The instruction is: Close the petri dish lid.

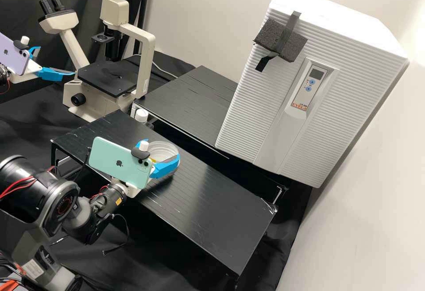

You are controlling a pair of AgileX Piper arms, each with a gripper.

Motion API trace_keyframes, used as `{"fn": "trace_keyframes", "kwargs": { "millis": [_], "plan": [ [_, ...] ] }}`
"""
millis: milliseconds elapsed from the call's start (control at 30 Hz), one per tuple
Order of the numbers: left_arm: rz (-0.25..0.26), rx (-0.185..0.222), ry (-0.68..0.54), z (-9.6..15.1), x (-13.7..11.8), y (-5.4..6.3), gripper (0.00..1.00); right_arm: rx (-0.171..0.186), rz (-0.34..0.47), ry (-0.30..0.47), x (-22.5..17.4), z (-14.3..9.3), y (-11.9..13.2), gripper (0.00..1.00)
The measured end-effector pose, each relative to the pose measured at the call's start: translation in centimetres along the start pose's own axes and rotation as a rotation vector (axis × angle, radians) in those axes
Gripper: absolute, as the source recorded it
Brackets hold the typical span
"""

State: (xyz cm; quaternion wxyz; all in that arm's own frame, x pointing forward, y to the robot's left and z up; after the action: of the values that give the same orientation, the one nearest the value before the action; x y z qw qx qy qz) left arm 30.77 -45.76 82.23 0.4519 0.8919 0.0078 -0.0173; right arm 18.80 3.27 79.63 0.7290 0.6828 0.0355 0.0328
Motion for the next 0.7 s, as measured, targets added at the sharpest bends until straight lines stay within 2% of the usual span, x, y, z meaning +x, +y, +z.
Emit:
{"fn": "trace_keyframes", "kwargs": {
  "millis": [467, 700],
  "plan": [
    [0.0, 0.0, 0.0, 0.0, 0.0, 0.0, 1.0, -0.001, 0.012, -0.014, 0.0, 0.26, 0.23, 0.0],
    [0.0, 0.0, 0.0, 0.0, 0.0, 0.0, 1.0, 0.002, -0.014, 0.019, -0.03, -0.35, -0.26, 0.0]
  ]
}}
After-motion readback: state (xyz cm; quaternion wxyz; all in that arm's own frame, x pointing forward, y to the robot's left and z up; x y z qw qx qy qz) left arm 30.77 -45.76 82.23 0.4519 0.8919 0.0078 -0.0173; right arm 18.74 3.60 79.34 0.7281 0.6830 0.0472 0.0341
